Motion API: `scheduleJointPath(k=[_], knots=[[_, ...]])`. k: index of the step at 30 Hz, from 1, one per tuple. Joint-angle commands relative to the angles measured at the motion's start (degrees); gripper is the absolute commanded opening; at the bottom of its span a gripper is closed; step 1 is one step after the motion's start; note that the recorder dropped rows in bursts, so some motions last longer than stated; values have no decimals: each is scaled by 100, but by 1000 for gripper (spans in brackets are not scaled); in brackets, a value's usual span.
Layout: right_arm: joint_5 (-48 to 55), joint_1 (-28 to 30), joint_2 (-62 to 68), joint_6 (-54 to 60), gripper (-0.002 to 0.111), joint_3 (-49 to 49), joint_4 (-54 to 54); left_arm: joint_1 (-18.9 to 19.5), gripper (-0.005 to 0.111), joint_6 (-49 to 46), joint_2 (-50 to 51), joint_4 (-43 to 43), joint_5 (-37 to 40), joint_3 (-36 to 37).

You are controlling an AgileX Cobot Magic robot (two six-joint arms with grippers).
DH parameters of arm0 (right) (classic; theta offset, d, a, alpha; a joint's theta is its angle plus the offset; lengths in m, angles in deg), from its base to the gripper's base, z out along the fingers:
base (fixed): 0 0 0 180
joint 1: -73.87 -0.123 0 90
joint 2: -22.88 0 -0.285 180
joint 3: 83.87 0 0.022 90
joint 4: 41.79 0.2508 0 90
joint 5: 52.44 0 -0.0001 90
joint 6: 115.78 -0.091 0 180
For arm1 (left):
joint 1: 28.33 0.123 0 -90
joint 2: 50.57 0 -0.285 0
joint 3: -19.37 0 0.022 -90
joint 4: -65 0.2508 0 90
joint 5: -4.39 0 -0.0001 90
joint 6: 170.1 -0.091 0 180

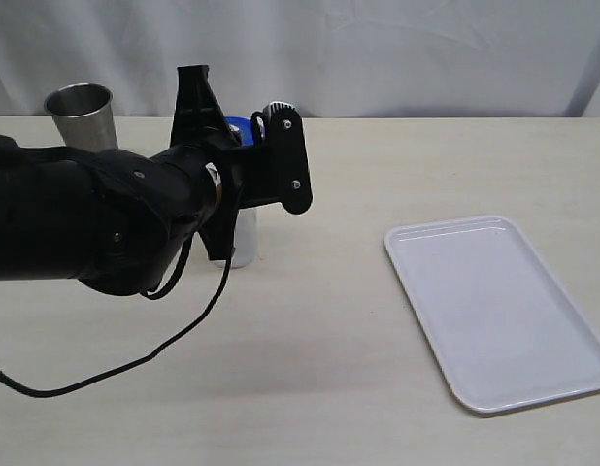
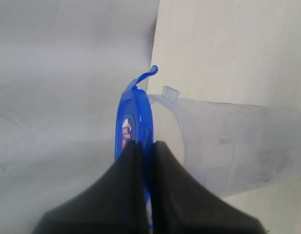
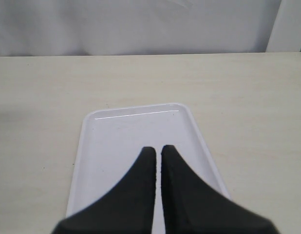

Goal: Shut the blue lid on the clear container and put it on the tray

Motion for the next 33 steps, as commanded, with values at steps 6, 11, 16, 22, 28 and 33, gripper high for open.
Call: scheduleJointPath(k=[6,11,16,22,28,33], knots=[[-10,-4,-23,-4,4,-7,2,-11,0,81,-53,-127,-79,191],[-10,-4,-23,-4,4,-7,2,-11,0,81,-53,-201,-78,191],[-10,-4,-23,-4,4,-7,2,-11,0,81,-53,-200,-105,191],[-10,-4,-23,-4,4,-7,2,-11,0,207,-62,-182,-227,191],[-10,-4,-23,-4,4,-7,2,-11,0,295,-256,-182,-347,191],[-10,-4,-23,-4,4,-7,2,-11,0,294,-437,-182,-313,191]])
